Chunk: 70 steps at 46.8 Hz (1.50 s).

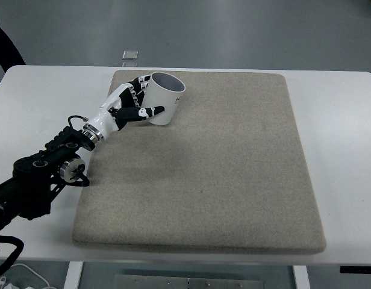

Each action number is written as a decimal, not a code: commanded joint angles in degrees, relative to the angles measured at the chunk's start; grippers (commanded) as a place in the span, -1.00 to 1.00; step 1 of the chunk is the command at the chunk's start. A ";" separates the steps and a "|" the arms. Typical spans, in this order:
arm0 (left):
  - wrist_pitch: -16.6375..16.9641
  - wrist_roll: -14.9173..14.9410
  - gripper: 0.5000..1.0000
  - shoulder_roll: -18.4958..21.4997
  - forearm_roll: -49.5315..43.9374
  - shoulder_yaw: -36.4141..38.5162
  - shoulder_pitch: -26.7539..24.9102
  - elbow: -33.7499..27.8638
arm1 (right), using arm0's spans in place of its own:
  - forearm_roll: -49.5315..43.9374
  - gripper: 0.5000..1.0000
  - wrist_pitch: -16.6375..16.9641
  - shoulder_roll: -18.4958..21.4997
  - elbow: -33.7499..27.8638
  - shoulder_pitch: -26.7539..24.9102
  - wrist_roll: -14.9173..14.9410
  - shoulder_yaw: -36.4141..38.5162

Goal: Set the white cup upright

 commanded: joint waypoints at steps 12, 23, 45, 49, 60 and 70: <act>0.08 0.00 0.67 -0.35 0.00 0.00 0.01 0.01 | 0.00 0.72 0.00 0.00 0.00 -0.01 0.00 -0.03; -0.01 0.00 0.83 -0.35 -0.08 -0.09 0.01 -0.17 | 0.00 0.72 0.00 0.00 0.00 -0.01 0.00 0.06; -0.01 0.00 0.98 -0.09 -0.08 -0.18 -1.14 -0.61 | 0.00 0.72 0.00 0.00 0.00 -0.01 0.00 -0.03; -0.09 0.00 0.98 0.18 -0.17 -0.71 -1.14 -0.78 | 0.00 0.72 0.00 0.00 0.00 -0.01 0.00 0.06; -0.10 0.00 0.98 2.81 -0.79 -1.15 -1.75 -2.72 | 0.00 0.72 0.00 0.00 0.00 -0.01 0.00 0.06; -0.62 0.00 0.98 5.98 -0.96 -3.61 -2.54 -4.12 | 0.00 0.72 0.00 0.00 0.00 -0.01 0.00 -0.03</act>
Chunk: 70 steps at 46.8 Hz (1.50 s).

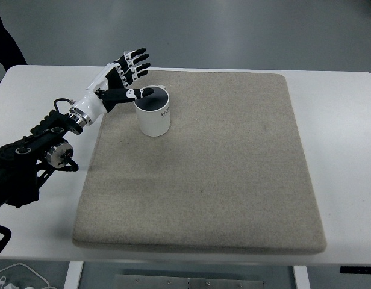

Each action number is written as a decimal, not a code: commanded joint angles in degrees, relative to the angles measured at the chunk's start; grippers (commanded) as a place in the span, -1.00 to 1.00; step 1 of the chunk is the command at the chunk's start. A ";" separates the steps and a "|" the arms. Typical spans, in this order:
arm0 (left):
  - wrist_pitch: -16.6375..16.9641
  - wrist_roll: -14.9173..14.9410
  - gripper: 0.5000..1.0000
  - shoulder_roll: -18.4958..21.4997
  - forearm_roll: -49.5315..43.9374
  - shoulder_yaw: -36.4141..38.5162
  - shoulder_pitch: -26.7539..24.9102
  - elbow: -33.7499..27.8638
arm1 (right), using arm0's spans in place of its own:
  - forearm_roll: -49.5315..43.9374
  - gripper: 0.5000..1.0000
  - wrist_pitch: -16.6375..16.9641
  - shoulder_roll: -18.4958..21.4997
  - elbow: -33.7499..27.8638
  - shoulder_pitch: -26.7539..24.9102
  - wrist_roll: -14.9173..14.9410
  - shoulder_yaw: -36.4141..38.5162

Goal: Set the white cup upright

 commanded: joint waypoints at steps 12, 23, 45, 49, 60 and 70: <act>-0.35 0.00 0.98 2.79 -2.03 -3.84 -4.35 -1.54 | 0.00 0.72 0.00 0.00 0.00 -0.02 0.01 -0.04; 0.44 0.00 0.98 2.00 -9.40 -3.58 -8.48 2.59 | 0.00 0.72 0.00 0.00 0.00 -0.02 0.01 -0.04; 0.44 0.00 0.98 -2.48 -20.40 -3.66 -11.30 11.82 | 0.00 0.72 0.00 0.00 0.00 -0.02 0.01 0.05; 0.44 0.02 0.98 -3.54 -21.54 -3.84 -11.39 13.49 | 0.00 0.72 0.00 0.00 0.00 -0.02 0.01 0.05; 0.44 8.36 0.98 -4.77 -30.15 -3.58 -11.39 15.08 | 0.00 0.72 0.00 0.00 0.00 -0.02 0.01 -0.04; 4.75 18.21 0.99 -5.65 -34.28 -4.10 -11.39 14.90 | -0.09 0.72 0.35 0.00 0.09 -0.02 0.01 -0.13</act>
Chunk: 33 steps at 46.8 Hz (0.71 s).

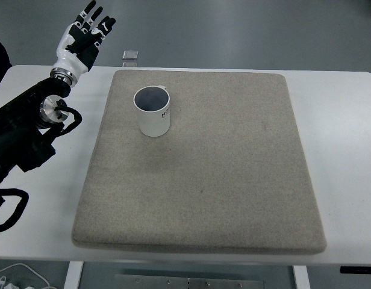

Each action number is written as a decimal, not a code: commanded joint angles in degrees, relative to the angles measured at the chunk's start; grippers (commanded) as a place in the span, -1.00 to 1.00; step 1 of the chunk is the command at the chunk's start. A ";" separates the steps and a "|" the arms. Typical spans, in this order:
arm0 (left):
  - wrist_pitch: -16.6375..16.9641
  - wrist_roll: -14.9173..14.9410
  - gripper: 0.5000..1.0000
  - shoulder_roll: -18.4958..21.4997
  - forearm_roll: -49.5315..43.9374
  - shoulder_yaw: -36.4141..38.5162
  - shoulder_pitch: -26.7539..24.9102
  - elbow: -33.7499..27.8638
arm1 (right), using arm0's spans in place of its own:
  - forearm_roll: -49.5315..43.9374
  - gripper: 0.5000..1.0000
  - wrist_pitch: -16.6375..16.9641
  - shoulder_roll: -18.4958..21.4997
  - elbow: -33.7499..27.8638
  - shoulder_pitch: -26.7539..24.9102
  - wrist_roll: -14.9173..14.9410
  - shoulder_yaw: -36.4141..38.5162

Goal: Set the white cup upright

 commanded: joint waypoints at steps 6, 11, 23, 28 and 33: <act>1.99 7.57 0.98 -0.30 -5.12 -0.18 -0.53 0.11 | -0.17 0.72 0.06 0.00 0.05 -0.01 0.00 0.04; 3.14 9.16 0.99 -0.30 -8.81 -1.59 -0.53 0.20 | -0.17 0.72 0.06 0.00 0.05 -0.01 0.00 -0.05; 3.84 11.97 0.99 -0.92 -10.83 -2.55 -0.53 1.34 | 0.09 0.72 0.15 0.00 -0.04 -0.01 0.00 0.22; 3.84 12.58 0.99 -1.01 -11.36 -3.00 -0.53 1.78 | 0.09 0.72 0.06 0.00 -0.04 -0.01 0.00 0.22; 3.84 12.85 0.99 -1.53 -11.45 -3.08 -0.53 1.87 | 0.09 0.72 0.06 0.00 -0.04 0.08 0.00 0.22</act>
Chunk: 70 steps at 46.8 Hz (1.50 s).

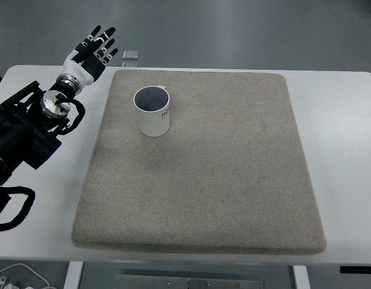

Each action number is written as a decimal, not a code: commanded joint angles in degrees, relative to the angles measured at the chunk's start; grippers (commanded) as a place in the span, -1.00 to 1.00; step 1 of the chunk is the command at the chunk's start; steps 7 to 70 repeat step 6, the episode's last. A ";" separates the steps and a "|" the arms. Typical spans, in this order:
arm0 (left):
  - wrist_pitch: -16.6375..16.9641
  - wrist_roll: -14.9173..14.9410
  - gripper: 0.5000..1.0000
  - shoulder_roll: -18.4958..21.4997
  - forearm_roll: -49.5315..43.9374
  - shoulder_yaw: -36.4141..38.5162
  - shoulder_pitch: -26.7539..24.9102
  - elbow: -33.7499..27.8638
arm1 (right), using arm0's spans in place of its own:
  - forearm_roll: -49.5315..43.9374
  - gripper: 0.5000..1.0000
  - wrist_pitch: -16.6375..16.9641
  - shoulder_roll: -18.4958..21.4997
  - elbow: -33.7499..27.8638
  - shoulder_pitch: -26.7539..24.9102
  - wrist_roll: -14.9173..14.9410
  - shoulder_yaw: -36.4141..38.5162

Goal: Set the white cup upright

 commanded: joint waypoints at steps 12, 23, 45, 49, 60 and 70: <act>0.00 0.09 0.99 -1.01 -0.20 -0.28 0.01 0.08 | 0.00 0.72 -0.01 0.00 0.00 0.09 0.00 0.00; 0.00 0.09 0.99 -1.01 -0.20 -0.28 0.01 0.08 | 0.00 0.72 -0.01 0.00 0.00 0.09 0.00 0.00; 0.00 0.09 0.99 -1.01 -0.20 -0.28 0.01 0.08 | 0.00 0.72 -0.01 0.00 0.00 0.09 0.00 0.00; 0.00 0.09 0.99 -1.01 -0.20 -0.28 0.01 0.08 | 0.00 0.72 -0.01 0.00 0.00 0.09 0.00 0.00; 0.00 0.09 0.99 -1.01 -0.20 -0.28 0.01 0.08 | 0.00 0.72 -0.01 0.00 0.00 0.09 0.00 0.00; 0.00 0.09 0.99 -1.01 -0.20 -0.28 0.01 0.08 | 0.00 0.72 -0.01 0.00 0.00 0.09 0.00 0.00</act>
